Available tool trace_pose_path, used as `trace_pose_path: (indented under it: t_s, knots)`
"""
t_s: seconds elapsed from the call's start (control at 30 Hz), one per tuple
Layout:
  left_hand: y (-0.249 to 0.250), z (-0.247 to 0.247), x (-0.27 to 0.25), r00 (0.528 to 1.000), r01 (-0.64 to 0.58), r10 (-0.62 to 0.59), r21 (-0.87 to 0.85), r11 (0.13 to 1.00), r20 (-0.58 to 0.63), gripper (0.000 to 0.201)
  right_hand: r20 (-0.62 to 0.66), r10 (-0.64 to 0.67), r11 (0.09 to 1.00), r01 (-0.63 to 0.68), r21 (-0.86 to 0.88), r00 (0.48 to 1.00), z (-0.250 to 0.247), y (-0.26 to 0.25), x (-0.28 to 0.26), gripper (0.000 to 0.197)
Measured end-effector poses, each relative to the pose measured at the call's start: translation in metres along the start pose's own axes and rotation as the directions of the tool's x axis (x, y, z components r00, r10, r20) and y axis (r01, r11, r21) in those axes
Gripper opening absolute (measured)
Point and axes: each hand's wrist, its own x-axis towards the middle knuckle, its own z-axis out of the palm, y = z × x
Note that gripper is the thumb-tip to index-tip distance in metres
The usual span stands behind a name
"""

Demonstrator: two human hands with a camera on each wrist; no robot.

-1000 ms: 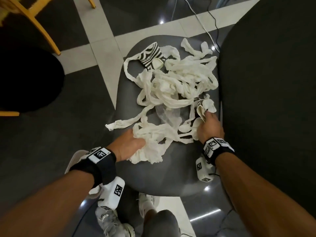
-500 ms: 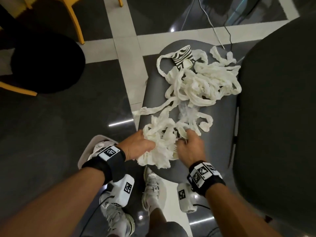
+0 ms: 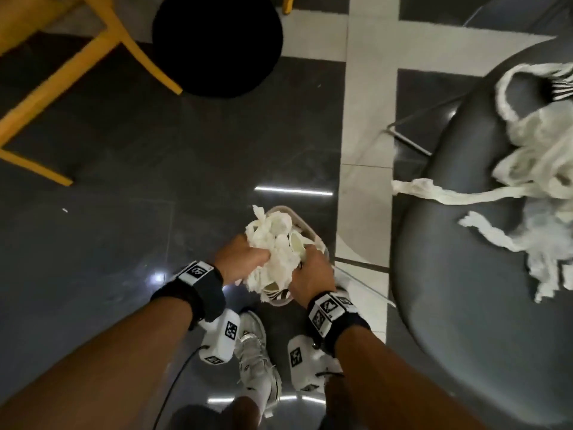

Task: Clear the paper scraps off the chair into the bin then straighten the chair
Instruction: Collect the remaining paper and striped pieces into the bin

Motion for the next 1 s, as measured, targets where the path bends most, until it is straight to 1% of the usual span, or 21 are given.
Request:
trace_pose_path:
  t_s: [0.03,0.1,0.17,0.2,0.27,0.3,0.33,0.37,0.43,0.47,0.5,0.57,0.63,0.67,0.73,0.77,0.83,0.9,0.97,1.0]
  knots:
    - [-0.017,0.004,0.018,1.0,-0.006,0.006,-0.011,1.0,-0.008,0.025,0.053,0.043,0.998,-0.041,-0.044,0.998,0.016,0.006,0.017,0.048]
    - [-0.053,0.016,0.054,0.998,-0.042,0.041,-0.021,0.999,-0.038,0.036,0.116,0.131,0.985,-0.116,-0.13,0.985,0.039,0.02,0.05,0.048]
    - [-0.082,0.029,0.079,0.995,-0.059,0.063,0.055,0.997,-0.072,0.047,0.153,0.19,0.969,-0.159,-0.191,0.97,0.055,0.032,0.077,0.045]
    - [-0.092,0.035,0.089,0.993,-0.054,0.064,0.094,0.994,-0.101,0.049,0.16,0.189,0.962,-0.151,-0.226,0.969,0.059,0.036,0.087,0.044]
    - [-0.104,0.045,0.104,0.978,-0.067,0.085,0.102,0.993,-0.188,0.055,0.184,0.146,0.958,-0.093,-0.27,0.972,0.068,0.042,0.097,0.042]
    - [-0.103,0.049,0.107,0.971,-0.073,0.09,0.085,0.994,-0.221,0.061,0.207,0.091,0.962,-0.032,-0.272,0.974,0.069,0.042,0.1,0.044]
    - [-0.102,0.052,0.11,0.97,-0.068,0.077,0.048,0.997,-0.231,0.067,0.236,0.032,0.959,0.037,-0.28,0.971,0.07,0.04,0.1,0.047]
    - [-0.1,0.054,0.111,0.972,-0.046,0.046,0.009,0.999,-0.231,0.073,0.245,-0.008,0.959,0.077,-0.272,0.969,0.069,0.039,0.099,0.047]
    - [-0.091,0.054,0.108,0.981,0.027,-0.034,-0.039,0.999,-0.193,0.083,0.235,0.095,0.953,-0.02,-0.301,0.967,0.063,0.036,0.098,0.042]
    - [-0.086,0.054,0.106,0.986,0.058,-0.061,-0.028,0.998,-0.154,0.084,0.218,0.126,0.948,-0.053,-0.314,0.968,0.058,0.036,0.094,0.039]
    - [-0.078,0.053,0.102,0.989,0.087,-0.084,0.021,0.996,-0.119,0.083,0.221,0.142,0.944,-0.065,-0.323,0.965,0.053,0.037,0.091,0.038]
    - [-0.062,0.049,0.088,0.996,0.068,-0.06,0.138,0.988,-0.068,0.071,0.24,0.129,0.944,-0.045,-0.327,0.962,0.04,0.035,0.08,0.036]
    - [-0.045,0.042,0.071,0.999,0.0,0.01,0.266,0.964,-0.038,0.055,0.245,0.092,0.955,-0.016,-0.297,0.965,0.018,0.027,0.06,0.035]
    - [-0.035,0.038,0.061,0.998,-0.048,0.056,0.329,0.943,-0.017,0.051,0.258,0.081,0.959,-0.005,-0.282,0.963,0.005,0.023,0.049,0.034]
    - [-0.013,0.031,0.041,0.995,-0.093,0.097,0.422,0.902,0.013,0.05,0.249,0.067,0.967,-0.001,-0.257,0.966,-0.023,0.015,0.022,0.032]
    - [0.0,0.028,0.033,0.996,-0.084,0.094,0.433,0.897,-0.001,0.052,0.238,0.059,0.979,-0.009,-0.206,0.969,-0.039,0.013,0.01,0.031]
    - [0.03,0.024,0.015,0.993,-0.055,0.094,0.398,0.916,-0.077,0.052,0.222,0.021,0.996,0.0,-0.094,0.975,-0.069,0.011,-0.014,0.028]
    - [0.064,0.029,0.005,0.987,-0.08,0.126,0.383,0.92,-0.098,0.044,0.186,-0.006,1.0,0.011,-0.023,0.982,-0.103,0.014,-0.033,0.025]
    - [0.103,0.04,0.0,0.981,-0.122,0.172,0.393,0.912,-0.095,0.045,0.115,0.013,0.993,-0.026,0.115,0.993,-0.137,0.018,-0.048,0.018]
    - [0.124,0.048,-0.002,0.976,-0.142,0.194,0.394,0.908,-0.095,0.045,0.074,0.023,0.982,-0.037,0.185,0.997,-0.155,0.021,-0.054,0.017]
